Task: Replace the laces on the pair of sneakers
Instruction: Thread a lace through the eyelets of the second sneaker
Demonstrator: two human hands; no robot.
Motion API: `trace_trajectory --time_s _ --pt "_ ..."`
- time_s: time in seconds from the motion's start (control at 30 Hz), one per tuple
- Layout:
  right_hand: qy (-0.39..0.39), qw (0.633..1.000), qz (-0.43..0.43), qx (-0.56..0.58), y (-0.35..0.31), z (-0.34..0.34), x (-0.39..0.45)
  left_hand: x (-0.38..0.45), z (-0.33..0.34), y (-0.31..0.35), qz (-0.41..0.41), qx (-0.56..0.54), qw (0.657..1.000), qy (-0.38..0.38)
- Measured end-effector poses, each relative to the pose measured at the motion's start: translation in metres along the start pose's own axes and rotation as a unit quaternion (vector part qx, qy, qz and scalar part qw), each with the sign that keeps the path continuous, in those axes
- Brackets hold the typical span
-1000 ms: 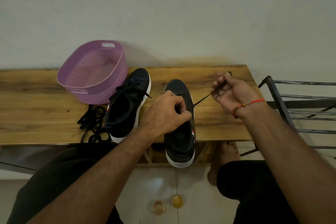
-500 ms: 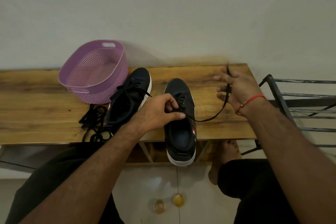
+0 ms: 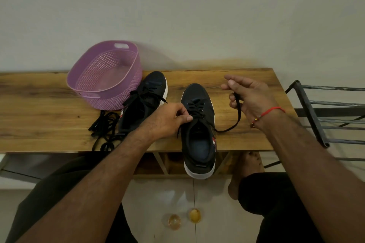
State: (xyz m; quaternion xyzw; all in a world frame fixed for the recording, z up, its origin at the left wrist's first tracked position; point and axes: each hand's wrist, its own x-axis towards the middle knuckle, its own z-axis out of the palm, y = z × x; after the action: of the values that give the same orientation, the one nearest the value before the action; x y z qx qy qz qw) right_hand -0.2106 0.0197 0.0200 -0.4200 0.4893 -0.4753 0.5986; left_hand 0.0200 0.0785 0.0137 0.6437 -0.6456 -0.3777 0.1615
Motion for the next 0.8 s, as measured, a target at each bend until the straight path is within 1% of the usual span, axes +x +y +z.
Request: trace_trajectory --time_s 0.17,0.2,0.3,0.37,0.43,0.47,0.57,0.8 --pt "-0.017 0.989 -0.034 -0.144 0.008 0.005 -0.002 0.004 -0.004 -0.013 -0.041 0.053 0.996 0.061" --pt "-0.03 0.98 -0.049 -0.189 0.009 0.007 -0.002 0.005 -0.004 -0.013 -0.045 0.058 0.995 0.067" --pt "-0.071 0.939 -0.082 -0.328 0.015 0.012 -0.004 0.004 0.002 -0.011 -0.039 0.073 0.993 0.088" --pt "-0.091 0.918 -0.078 -0.377 0.018 0.013 -0.005 0.001 0.008 -0.005 -0.01 0.096 0.986 0.135" --pt "-0.107 0.908 -0.068 -0.399 0.02 0.015 -0.006 -0.001 0.013 0.003 0.029 0.079 0.983 0.165" --pt "-0.114 0.906 -0.068 -0.403 0.021 0.016 -0.006 -0.002 0.016 0.006 0.04 0.061 0.985 0.159" --pt "-0.13 0.902 -0.08 -0.405 0.022 0.019 -0.007 -0.006 0.024 0.014 0.039 0.041 0.989 0.133" --pt "-0.188 0.86 -0.114 -0.46 0.024 0.021 -0.005 -0.009 0.032 0.017 0.021 0.015 0.984 0.176"
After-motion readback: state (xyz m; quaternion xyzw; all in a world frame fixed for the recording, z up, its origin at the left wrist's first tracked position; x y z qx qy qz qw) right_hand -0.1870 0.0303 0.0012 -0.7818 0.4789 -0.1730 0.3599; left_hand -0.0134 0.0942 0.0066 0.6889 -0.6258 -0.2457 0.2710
